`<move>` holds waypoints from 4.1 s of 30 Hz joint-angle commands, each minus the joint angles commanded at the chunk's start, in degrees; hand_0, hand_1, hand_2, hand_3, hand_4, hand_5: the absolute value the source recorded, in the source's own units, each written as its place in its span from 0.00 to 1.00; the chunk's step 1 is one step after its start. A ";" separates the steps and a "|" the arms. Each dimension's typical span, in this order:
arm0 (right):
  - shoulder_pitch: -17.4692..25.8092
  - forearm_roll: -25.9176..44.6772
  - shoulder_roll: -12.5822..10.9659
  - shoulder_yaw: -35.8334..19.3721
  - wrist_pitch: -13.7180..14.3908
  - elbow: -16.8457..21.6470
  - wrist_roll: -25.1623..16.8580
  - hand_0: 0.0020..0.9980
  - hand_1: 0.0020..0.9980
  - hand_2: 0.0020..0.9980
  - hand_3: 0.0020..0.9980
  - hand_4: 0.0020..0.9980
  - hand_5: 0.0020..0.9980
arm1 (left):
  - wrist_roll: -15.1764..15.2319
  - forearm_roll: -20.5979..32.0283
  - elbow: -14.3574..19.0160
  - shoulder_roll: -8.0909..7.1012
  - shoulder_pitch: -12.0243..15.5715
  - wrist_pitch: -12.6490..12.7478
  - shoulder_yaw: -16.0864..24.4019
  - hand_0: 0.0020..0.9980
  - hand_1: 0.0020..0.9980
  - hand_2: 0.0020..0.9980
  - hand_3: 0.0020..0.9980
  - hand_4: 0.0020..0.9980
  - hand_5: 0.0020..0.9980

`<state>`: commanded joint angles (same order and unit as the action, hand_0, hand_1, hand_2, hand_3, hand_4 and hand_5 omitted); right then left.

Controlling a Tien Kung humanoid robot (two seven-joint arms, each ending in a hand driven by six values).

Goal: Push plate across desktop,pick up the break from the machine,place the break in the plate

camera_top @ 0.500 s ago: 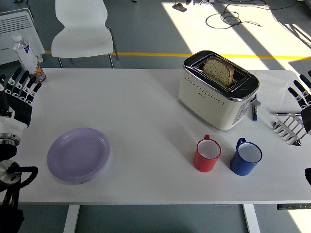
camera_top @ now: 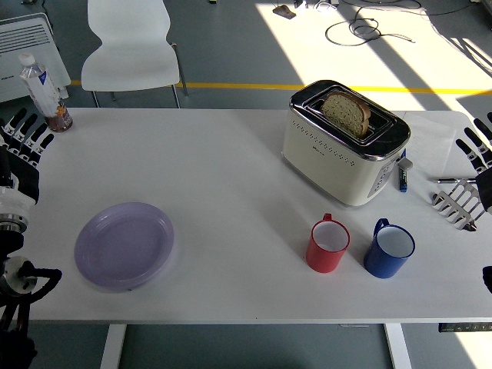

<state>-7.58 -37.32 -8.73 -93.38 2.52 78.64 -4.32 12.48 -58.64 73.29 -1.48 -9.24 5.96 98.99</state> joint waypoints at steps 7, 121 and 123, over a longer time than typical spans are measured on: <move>0.36 0.10 -0.17 0.28 0.04 -0.13 -0.01 0.78 0.74 0.75 0.75 0.54 0.66 | 7.77 -1.38 -5.46 0.39 2.38 1.43 -0.11 0.95 0.97 1.00 0.97 0.52 1.00; 0.99 -0.50 0.13 2.42 0.09 -0.95 0.03 0.78 0.74 0.75 0.74 0.54 0.66 | 16.03 1.24 -20.37 -2.84 6.92 -2.07 -22.38 0.87 0.93 1.00 1.00 0.51 1.00; 1.00 -0.49 0.13 2.44 0.10 -0.96 0.04 0.78 0.74 0.75 0.74 0.54 0.66 | 15.89 1.88 -20.21 -2.89 6.92 -2.31 -22.85 0.87 0.93 1.00 1.00 0.51 1.00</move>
<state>-6.58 -37.81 -8.60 -90.93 2.62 77.69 -4.28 28.37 -56.76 53.08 -4.37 -2.31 3.65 76.14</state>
